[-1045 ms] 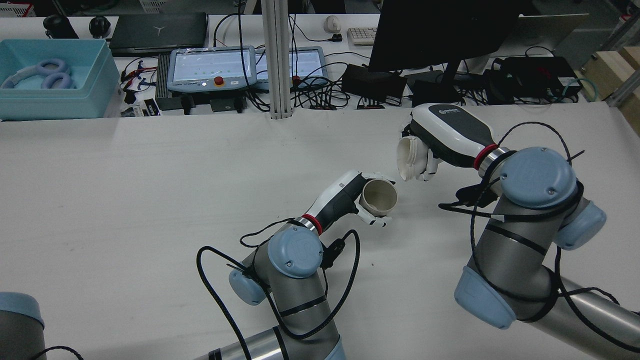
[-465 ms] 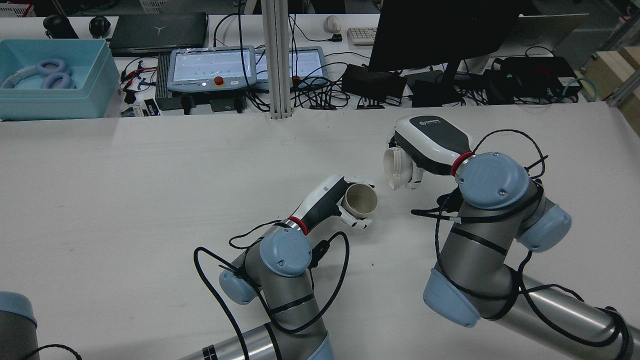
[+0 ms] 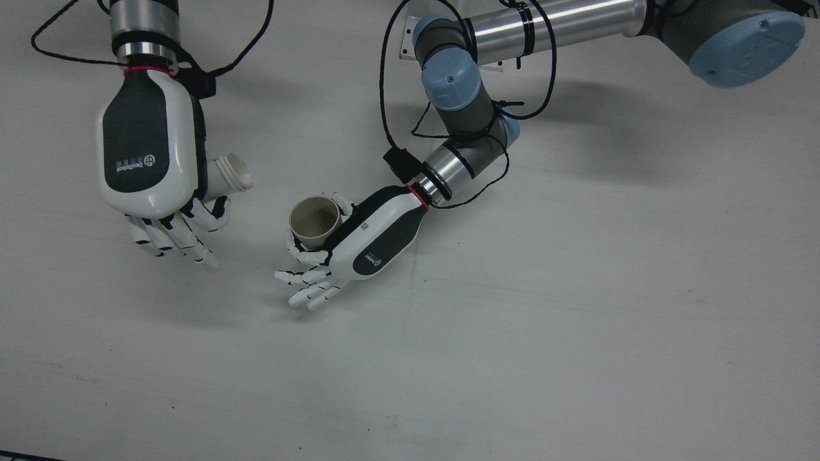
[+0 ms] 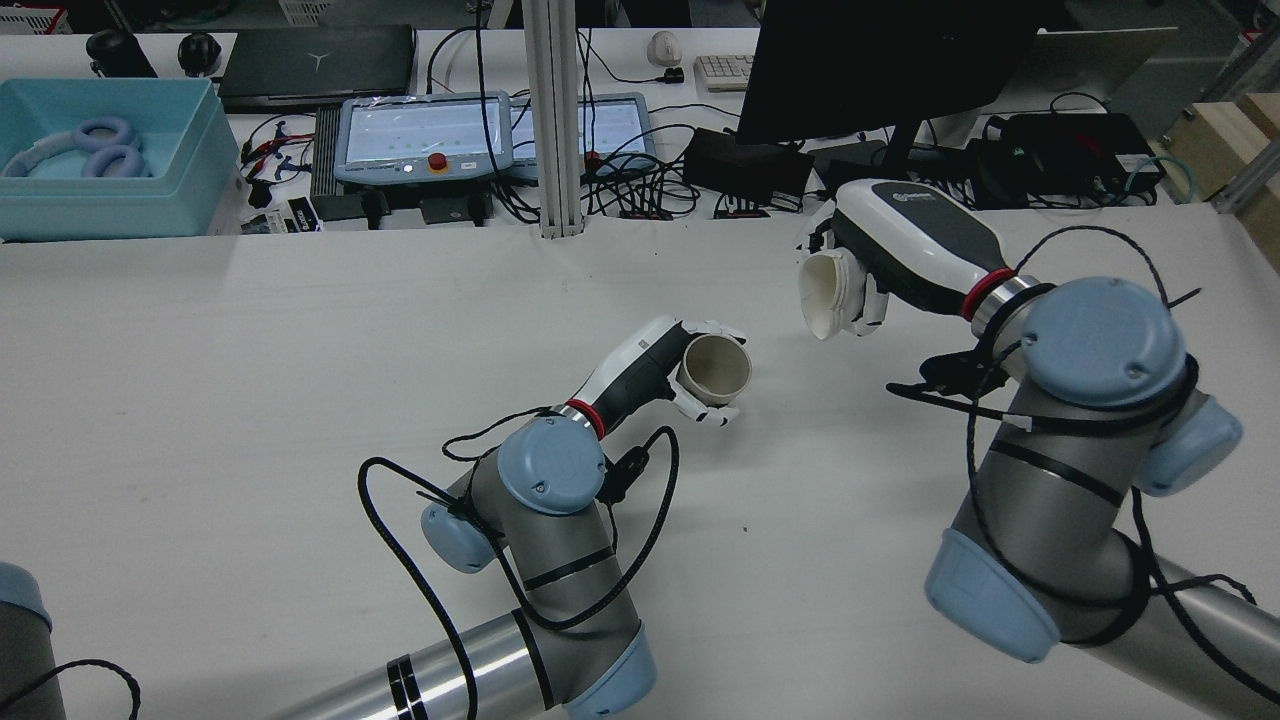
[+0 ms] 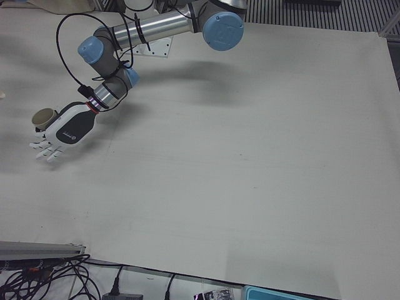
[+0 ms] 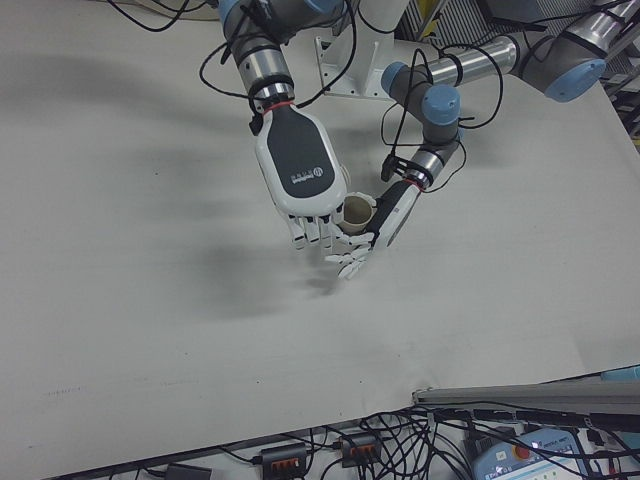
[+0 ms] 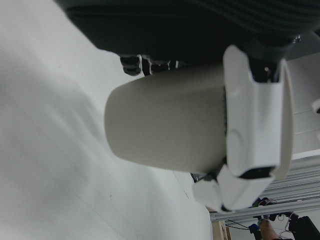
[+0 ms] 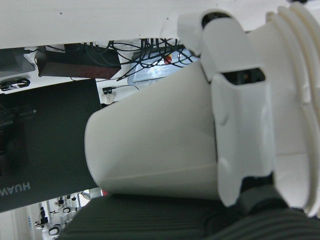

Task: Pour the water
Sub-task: 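Withdraw the right hand and carry the left hand's cup back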

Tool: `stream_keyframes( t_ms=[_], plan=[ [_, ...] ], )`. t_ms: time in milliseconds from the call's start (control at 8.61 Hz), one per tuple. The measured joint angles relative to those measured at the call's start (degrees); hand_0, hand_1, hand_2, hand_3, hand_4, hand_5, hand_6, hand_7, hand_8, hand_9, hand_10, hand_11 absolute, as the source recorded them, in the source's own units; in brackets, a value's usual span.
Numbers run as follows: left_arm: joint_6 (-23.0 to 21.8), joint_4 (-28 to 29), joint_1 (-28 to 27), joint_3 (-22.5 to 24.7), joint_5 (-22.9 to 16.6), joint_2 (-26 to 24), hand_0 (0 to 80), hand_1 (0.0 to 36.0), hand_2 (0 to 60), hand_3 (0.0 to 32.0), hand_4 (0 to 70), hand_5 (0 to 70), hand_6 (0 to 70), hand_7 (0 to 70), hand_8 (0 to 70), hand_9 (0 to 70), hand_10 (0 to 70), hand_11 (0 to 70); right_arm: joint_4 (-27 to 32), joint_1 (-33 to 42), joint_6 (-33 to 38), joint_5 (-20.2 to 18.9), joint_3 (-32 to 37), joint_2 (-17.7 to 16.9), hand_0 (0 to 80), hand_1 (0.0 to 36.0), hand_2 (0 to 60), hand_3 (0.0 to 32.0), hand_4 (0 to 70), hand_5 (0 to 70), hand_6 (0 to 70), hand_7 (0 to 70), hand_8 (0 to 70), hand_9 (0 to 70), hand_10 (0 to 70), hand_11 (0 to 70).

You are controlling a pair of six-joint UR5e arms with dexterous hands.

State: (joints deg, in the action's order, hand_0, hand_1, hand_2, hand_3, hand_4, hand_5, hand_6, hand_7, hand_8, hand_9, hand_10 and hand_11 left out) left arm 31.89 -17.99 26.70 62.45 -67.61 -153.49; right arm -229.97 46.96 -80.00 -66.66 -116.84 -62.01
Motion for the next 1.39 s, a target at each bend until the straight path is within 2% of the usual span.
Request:
stream_keyframes(
  t_ms=[116, 232, 348, 465, 581, 697, 813, 929, 1045, 1161, 1394],
  plan=[
    [-0.19, -0.76, 0.64, 1.93, -1.35, 0.02, 62.4, 36.0, 60.0, 0.0, 70.0, 70.0, 19.1, 21.6, 8.8, 8.6, 4.5, 8.1, 0.17, 3.25, 5.66, -0.12, -4.35, -2.82, 64.6, 31.5, 60.0, 0.0, 70.0, 70.0, 53.6, 51.0, 37.4, 46.5, 31.6, 46.6],
    [-0.39, -2.00, 1.14, 4.70, -2.56, 0.03, 62.1, 36.0, 60.0, 0.0, 70.0, 70.0, 18.7, 21.3, 8.8, 8.6, 4.5, 8.1, 0.34, 6.59, 12.71, -0.33, -6.83, -5.78, 58.7, 26.9, 55.3, 0.0, 63.4, 63.6, 50.4, 46.9, 39.0, 49.0, 35.3, 51.2],
    [-1.18, -4.00, 1.60, 7.88, -4.19, 0.07, 61.6, 36.0, 60.0, 0.0, 70.0, 70.0, 18.1, 20.8, 8.6, 8.4, 4.6, 8.2, 1.12, 10.35, 20.72, -0.52, -8.03, -10.05, 53.6, 22.5, 50.4, 0.0, 49.4, 56.9, 48.1, 44.7, 43.3, 55.8, 40.7, 58.0],
    [-3.41, -6.40, 2.17, 10.71, -5.86, 0.23, 61.6, 36.0, 60.0, 0.0, 70.0, 70.0, 17.7, 20.5, 8.4, 8.2, 4.4, 7.9, 5.34, 14.80, 27.91, -0.79, -8.06, -15.98, 52.6, 20.9, 49.0, 0.0, 48.9, 56.4, 48.9, 45.1, 44.9, 58.0, 43.2, 61.5],
    [-6.26, -8.39, 3.05, 12.65, -6.84, 0.52, 61.6, 36.0, 60.0, 0.0, 70.0, 70.0, 17.2, 20.1, 8.2, 8.0, 4.2, 7.7, 13.44, 19.47, 33.38, -2.09, -6.23, -22.16, 53.2, 20.7, 48.5, 0.0, 53.7, 58.1, 50.9, 47.3, 45.6, 58.9, 43.0, 61.3],
    [-8.82, -10.24, 4.02, 14.48, -7.29, 1.05, 61.0, 36.0, 60.0, 0.0, 70.0, 70.0, 16.8, 19.9, 8.1, 8.0, 4.3, 7.8, 24.84, 24.49, 40.16, -4.96, -0.07, -27.01, 53.7, 21.2, 49.1, 0.0, 54.4, 58.8, 50.8, 48.9, 46.5, 60.5, 43.3, 61.7],
    [-10.64, -11.62, 4.93, 16.72, -7.84, 2.43, 61.3, 36.0, 60.0, 0.0, 70.0, 70.0, 16.7, 19.9, 8.1, 8.1, 4.5, 8.2, 38.06, 28.72, 48.07, -8.02, 10.10, -29.87, 54.3, 22.0, 52.7, 0.0, 59.4, 61.1, 53.0, 52.2, 48.8, 63.7, 45.5, 64.8],
    [-11.58, -12.29, 5.75, 19.21, -8.60, 4.58, 61.2, 36.0, 60.0, 0.0, 70.0, 70.0, 16.7, 19.9, 8.2, 8.3, 5.0, 8.8, 49.63, 31.24, 54.34, -9.87, 20.33, -31.06, 53.7, 22.4, 60.0, 0.0, 66.8, 63.4, 56.4, 55.5, 51.8, 67.6, 48.9, 69.6],
    [-12.29, -12.61, 6.99, 21.85, -9.45, 7.38, 60.9, 36.0, 60.0, 0.0, 70.0, 70.0, 16.5, 19.8, 8.1, 8.4, 5.4, 9.4, 59.33, 32.66, 59.30, -10.89, 30.66, -31.58, 52.8, 22.3, 60.0, 0.0, 65.8, 63.4, 56.9, 55.6, 54.0, 70.0, 52.3, 70.0],
    [-13.35, -12.41, 8.41, 23.50, -9.97, 10.04, 59.9, 36.0, 60.0, 0.0, 70.0, 70.0, 15.9, 19.3, 7.9, 8.4, 5.8, 9.8, 64.93, 33.11, 61.71, -11.32, 37.56, -31.73, 51.7, 22.0, 60.0, 0.0, 68.6, 63.9, 59.0, 56.7, 56.5, 70.0, 56.3, 70.0],
    [-14.90, -7.80, 12.33, 24.82, -10.45, 17.58, 59.8, 36.0, 60.0, 0.0, 70.0, 70.0, 16.0, 19.6, 8.0, 8.7, 6.5, 10.8, 70.14, 33.23, 63.24, -11.57, 46.54, -31.74, 50.6, 21.8, 60.0, 0.0, 68.1, 63.6, 60.4, 56.8, 60.3, 70.0, 62.5, 70.0]
  ],
)
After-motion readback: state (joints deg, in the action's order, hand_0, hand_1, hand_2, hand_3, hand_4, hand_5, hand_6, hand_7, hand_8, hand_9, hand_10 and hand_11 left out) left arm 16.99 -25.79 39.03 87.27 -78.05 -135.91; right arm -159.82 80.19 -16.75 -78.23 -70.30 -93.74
